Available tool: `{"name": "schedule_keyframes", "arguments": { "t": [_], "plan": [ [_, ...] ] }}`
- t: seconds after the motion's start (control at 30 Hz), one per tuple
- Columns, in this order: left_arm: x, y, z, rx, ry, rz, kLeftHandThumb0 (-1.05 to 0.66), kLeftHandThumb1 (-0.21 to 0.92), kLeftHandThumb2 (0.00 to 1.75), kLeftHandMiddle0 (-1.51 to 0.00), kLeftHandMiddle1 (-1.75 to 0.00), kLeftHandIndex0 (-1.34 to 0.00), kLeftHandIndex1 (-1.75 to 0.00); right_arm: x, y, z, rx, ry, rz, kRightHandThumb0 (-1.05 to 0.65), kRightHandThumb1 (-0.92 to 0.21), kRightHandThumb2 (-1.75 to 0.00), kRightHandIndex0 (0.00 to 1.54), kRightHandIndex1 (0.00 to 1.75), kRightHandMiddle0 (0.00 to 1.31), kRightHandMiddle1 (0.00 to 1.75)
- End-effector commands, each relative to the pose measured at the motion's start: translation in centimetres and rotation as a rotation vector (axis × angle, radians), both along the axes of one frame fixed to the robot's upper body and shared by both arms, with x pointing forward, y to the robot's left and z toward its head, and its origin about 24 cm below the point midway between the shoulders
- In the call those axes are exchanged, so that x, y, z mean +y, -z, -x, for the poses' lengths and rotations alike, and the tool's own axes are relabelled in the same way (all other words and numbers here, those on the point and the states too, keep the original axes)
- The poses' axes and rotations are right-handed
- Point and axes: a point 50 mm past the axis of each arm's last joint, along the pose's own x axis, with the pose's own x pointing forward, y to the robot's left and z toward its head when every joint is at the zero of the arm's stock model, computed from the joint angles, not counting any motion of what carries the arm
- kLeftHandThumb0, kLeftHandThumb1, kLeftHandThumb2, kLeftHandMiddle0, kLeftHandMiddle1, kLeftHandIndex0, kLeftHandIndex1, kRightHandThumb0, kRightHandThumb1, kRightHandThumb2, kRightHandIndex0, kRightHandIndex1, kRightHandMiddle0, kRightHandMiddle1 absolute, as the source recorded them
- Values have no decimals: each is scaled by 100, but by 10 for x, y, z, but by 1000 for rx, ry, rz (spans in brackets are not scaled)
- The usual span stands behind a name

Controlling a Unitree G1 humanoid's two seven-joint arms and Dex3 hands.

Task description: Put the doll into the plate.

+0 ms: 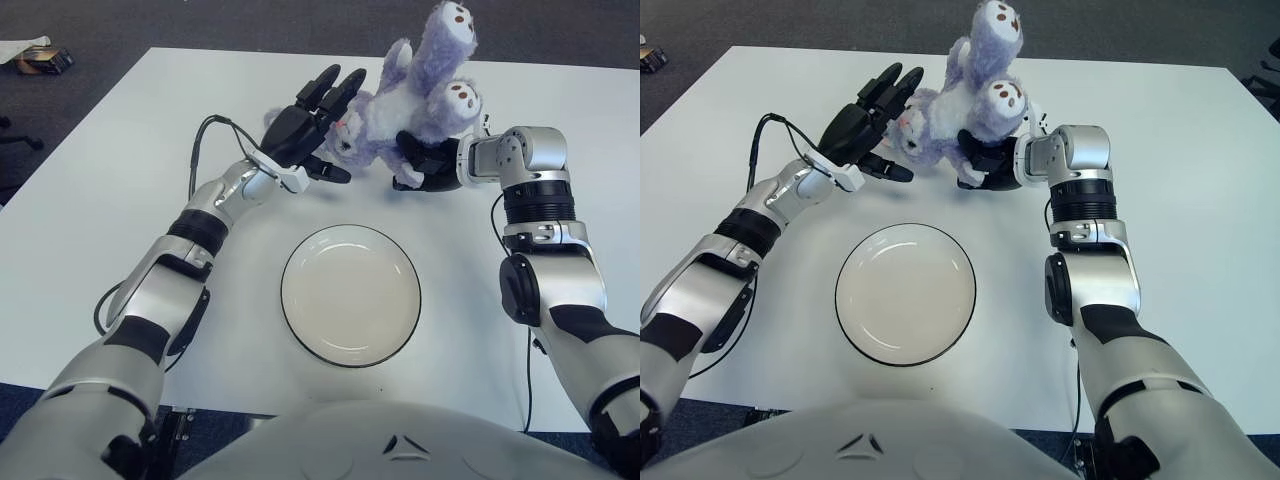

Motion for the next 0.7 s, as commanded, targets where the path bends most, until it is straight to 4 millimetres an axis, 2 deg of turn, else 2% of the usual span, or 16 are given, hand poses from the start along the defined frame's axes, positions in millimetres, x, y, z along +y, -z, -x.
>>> {"name": "schedule_keyframes", "arguments": {
  "t": [0.0,0.07,0.1,0.2,0.4,0.47,0.67],
  "plan": [
    [-1,8,2,62,6,-21,-104,73,30,0,0,0,0,0,-6,-4,-51,-8,-14,0,-29,-124,80,137,44,175],
    [-5,9,2,102,16,-14,-104,72,30,0,0,0,0,-1,-7,-4,-74,-7,-1,0,-29,-125,79,142,42,175],
    [-6,10,2,116,19,-10,-103,72,30,0,0,0,0,-2,-7,-5,-83,-6,4,0,-30,-128,68,153,44,175],
    [-11,11,2,152,17,-6,-104,72,30,0,0,0,0,-2,-7,-5,-109,4,32,0,-36,-125,52,168,43,175],
    [-16,16,0,213,-33,35,-105,72,31,0,0,0,0,-2,-6,-5,-130,8,48,0,-45,-116,41,174,38,175],
    [-18,19,-2,237,-59,74,-103,70,31,0,0,0,0,-2,-6,-5,-125,11,44,0,-48,-113,39,174,36,175],
    [-23,22,-2,247,-95,142,-100,60,44,-4,-2,0,0,-3,-7,-6,-117,23,47,0,-52,-108,36,175,33,175]
  ]
}}
